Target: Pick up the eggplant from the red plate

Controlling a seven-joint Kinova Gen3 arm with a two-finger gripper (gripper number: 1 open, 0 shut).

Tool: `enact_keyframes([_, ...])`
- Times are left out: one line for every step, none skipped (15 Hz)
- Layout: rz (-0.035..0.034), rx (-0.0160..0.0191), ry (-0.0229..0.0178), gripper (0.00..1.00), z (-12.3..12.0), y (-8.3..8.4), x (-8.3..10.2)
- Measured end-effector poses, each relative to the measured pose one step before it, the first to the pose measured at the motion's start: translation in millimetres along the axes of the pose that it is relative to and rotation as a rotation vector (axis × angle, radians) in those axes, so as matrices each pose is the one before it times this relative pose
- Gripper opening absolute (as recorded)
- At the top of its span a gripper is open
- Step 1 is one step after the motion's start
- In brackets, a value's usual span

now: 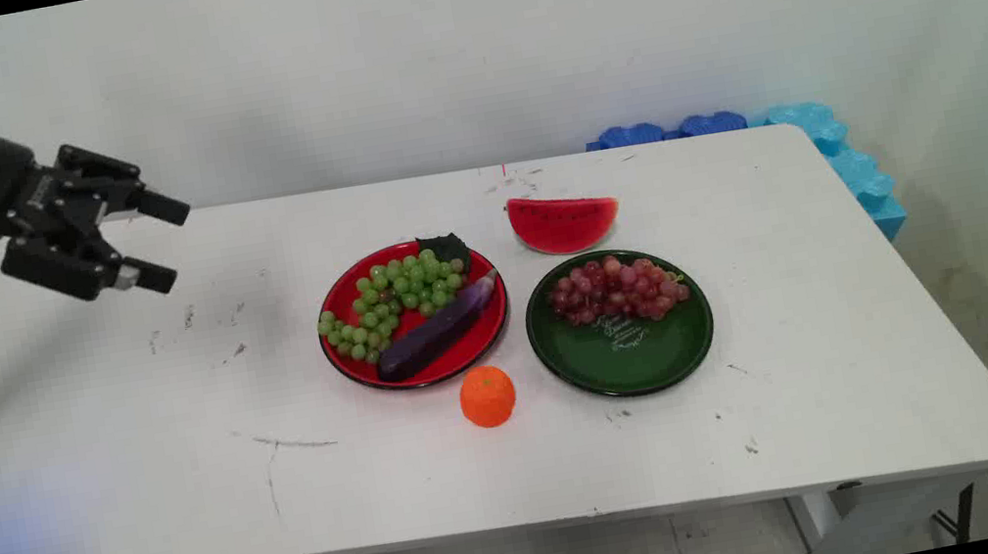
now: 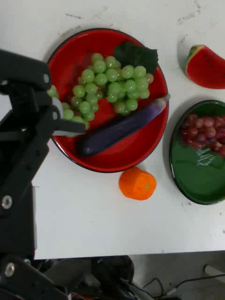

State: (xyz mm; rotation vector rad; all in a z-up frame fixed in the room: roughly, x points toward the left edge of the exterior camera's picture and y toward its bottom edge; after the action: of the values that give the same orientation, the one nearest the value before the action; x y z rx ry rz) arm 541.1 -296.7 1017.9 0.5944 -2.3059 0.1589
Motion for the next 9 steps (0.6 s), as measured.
enact_keyframes([-0.00456, 0.00256, -0.00503, 1.0, 1.97, 1.47, 6.96])
enact_keyframes([-0.00696, 0.0055, -0.00488, 1.0, 3.28, 1.14, 8.83])
enact_keyframes([-0.00693, 0.0073, -0.00449, 1.0, 4.15, 0.86, 9.15])
enact_keyframes([-0.00622, 0.00741, -0.00468, 1.0, 4.43, 0.44, 7.8])
enact_keyframes([-0.00746, 0.0109, -0.00703, 1.0, 5.1, -0.25, 7.06])
enact_keyframes([-0.00895, 0.01535, -0.01128, 1.0, 7.32, -0.7, 8.37])
enact_keyframes([-0.00582, 0.012, -0.01172, 1.0, 6.38, -0.39, 5.38])
enact_keyframes([-0.00525, 0.01031, -0.01316, 1.0, 7.19, -0.35, 4.77])
enact_keyframes([-0.00539, 0.01181, -0.0165, 1.0, 9.01, 0.01, 5.14])
